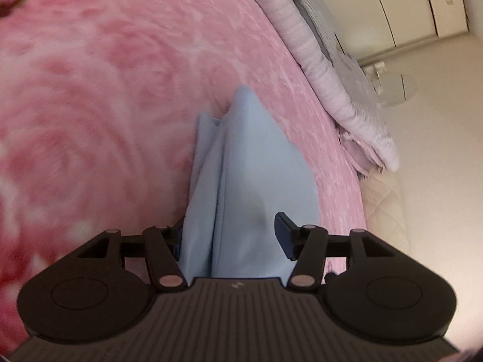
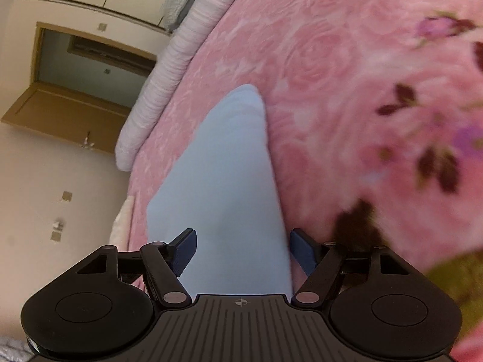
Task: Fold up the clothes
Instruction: 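Grasp the edge of the folded shirt with both grippers, then lift the folded shirt off the bedspread with both grippers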
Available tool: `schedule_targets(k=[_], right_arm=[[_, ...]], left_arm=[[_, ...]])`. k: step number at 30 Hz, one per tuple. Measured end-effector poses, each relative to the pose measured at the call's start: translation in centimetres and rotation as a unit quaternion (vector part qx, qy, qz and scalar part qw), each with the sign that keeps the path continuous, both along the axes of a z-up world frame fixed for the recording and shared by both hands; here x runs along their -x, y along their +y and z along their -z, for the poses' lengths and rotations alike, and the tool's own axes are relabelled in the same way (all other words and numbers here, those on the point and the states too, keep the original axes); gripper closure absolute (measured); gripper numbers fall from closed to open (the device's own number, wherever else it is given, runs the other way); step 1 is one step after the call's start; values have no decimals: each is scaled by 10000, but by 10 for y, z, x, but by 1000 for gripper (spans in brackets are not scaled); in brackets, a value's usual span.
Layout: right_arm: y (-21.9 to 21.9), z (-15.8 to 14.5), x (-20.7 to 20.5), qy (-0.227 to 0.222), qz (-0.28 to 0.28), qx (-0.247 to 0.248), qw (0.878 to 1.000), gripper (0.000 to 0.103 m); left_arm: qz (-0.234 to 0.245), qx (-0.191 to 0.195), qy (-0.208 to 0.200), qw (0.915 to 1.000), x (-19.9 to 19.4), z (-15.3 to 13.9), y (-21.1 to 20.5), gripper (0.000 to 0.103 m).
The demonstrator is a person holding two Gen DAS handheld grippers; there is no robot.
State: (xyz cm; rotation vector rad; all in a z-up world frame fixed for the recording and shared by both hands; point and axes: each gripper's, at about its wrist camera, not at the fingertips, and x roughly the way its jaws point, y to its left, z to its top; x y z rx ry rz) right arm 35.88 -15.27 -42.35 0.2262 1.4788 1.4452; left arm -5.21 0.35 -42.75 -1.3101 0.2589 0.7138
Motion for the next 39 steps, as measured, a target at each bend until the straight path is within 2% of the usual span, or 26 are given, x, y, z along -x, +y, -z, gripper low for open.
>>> schedule_targets(k=[8,10,12,17,20,22,24,29,35,39], right_arm=[[31,7,8,-180,-554,-267,9979,34],[38,9,6,-187,-689,-298,9970,42],[44,14,3,-138,-799,-298,9963,55],[53,23,-5,75,-952,-242,9951,68],[64,21,-5,266,-847,191,9959,77],[74,9,-2,175,-848,494,9950,80],[82,-17,1,186,-899,542,9943,82],[102,-81,8,213,-1027,662,9923,83],[131,-162,27,341,-1379,589,9881,83],[162,-207,57,400,-1802,348,9822,83]], left_arm=[[347,53,-382,9987,1,16,21,67],[438,83,-505,9977,-1,21,26,70],[518,130,-620,9966,-2,25,32,75],[662,280,-763,9945,-3,29,43,82],[616,385,-681,9950,-4,22,44,85],[516,562,-637,9950,-3,15,44,86],[383,743,-545,9950,-2,3,45,86],[83,917,-488,9946,10,-60,51,86],[-380,781,-387,9955,40,-164,51,86],[-779,560,-433,9944,65,-214,46,86]])
